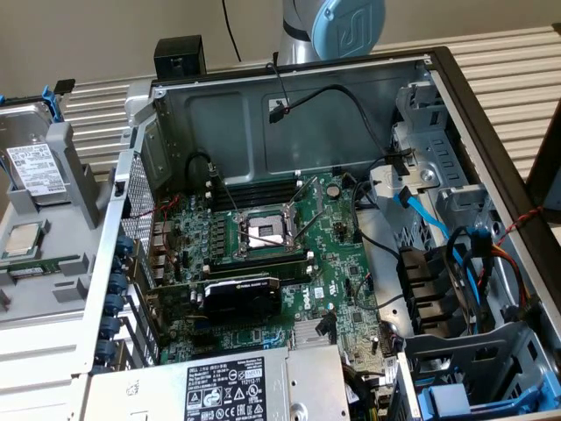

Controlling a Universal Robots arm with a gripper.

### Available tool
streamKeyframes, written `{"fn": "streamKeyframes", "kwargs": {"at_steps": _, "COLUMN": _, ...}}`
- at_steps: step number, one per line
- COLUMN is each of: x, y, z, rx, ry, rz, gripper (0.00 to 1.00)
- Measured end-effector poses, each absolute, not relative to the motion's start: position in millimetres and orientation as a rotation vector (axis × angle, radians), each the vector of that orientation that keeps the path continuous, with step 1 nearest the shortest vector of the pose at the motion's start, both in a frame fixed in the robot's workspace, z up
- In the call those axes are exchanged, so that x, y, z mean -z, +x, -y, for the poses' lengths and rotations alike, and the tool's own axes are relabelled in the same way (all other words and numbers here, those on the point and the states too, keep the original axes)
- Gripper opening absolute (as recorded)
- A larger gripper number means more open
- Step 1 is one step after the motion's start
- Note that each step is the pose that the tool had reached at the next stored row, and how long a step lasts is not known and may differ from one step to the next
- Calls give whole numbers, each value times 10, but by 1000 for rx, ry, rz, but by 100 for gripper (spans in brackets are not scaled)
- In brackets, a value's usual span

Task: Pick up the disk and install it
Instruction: 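Pick up the disk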

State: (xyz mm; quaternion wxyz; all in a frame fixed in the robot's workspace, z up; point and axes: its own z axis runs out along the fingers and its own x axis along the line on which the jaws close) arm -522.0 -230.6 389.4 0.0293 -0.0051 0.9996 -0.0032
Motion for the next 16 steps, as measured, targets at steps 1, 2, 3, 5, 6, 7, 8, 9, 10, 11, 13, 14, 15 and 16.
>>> {"fn": "streamKeyframes", "kwargs": {"at_steps": 1, "x": -3893, "y": -5220, "z": 2306, "rx": 9, "ry": -44, "rz": -3083, "gripper": 11}}
{"fn": "streamKeyframes", "kwargs": {"at_steps": 2, "x": -3893, "y": -5220, "z": 2306, "rx": 8, "ry": -72, "rz": -3082, "gripper": 11}}
{"fn": "streamKeyframes", "kwargs": {"at_steps": 3, "x": -3893, "y": -5220, "z": 2306, "rx": 7, "ry": -101, "rz": -3081, "gripper": 11}}
{"fn": "streamKeyframes", "kwargs": {"at_steps": 5, "x": -3893, "y": -5220, "z": 2306, "rx": 5, "ry": -158, "rz": -3079, "gripper": 11}}
{"fn": "streamKeyframes", "kwargs": {"at_steps": 6, "x": -3893, "y": -5220, "z": 2307, "rx": 5, "ry": -184, "rz": -3077, "gripper": 11}}
{"fn": "streamKeyframes", "kwargs": {"at_steps": 7, "x": -3893, "y": -5220, "z": 2306, "rx": 4, "ry": -213, "rz": -3075, "gripper": 11}}
{"fn": "streamKeyframes", "kwargs": {"at_steps": 8, "x": -3893, "y": -5220, "z": 2306, "rx": 3, "ry": -241, "rz": -3073, "gripper": 11}}
{"fn": "streamKeyframes", "kwargs": {"at_steps": 9, "x": -3893, "y": -5220, "z": 2306, "rx": 2, "ry": -269, "rz": -3071, "gripper": 11}}
{"fn": "streamKeyframes", "kwargs": {"at_steps": 10, "x": -3893, "y": -5220, "z": 2307, "rx": 1, "ry": -296, "rz": -3068, "gripper": 11}}
{"fn": "streamKeyframes", "kwargs": {"at_steps": 11, "x": -3893, "y": -5220, "z": 2306, "rx": 0, "ry": -323, "rz": -3066, "gripper": 11}}
{"fn": "streamKeyframes", "kwargs": {"at_steps": 13, "x": -3893, "y": -5220, "z": 2306, "rx": -1, "ry": -379, "rz": -3059, "gripper": 11}}
{"fn": "streamKeyframes", "kwargs": {"at_steps": 14, "x": -3892, "y": -5220, "z": 2306, "rx": -2, "ry": -406, "rz": -3056, "gripper": 11}}
{"fn": "streamKeyframes", "kwargs": {"at_steps": 15, "x": -3892, "y": -5220, "z": 2306, "rx": -3, "ry": -433, "rz": -3052, "gripper": 11}}
{"fn": "streamKeyframes", "kwargs": {"at_steps": 16, "x": -3891, "y": -5220, "z": 2306, "rx": -4, "ry": -460, "rz": -3048, "gripper": 11}}
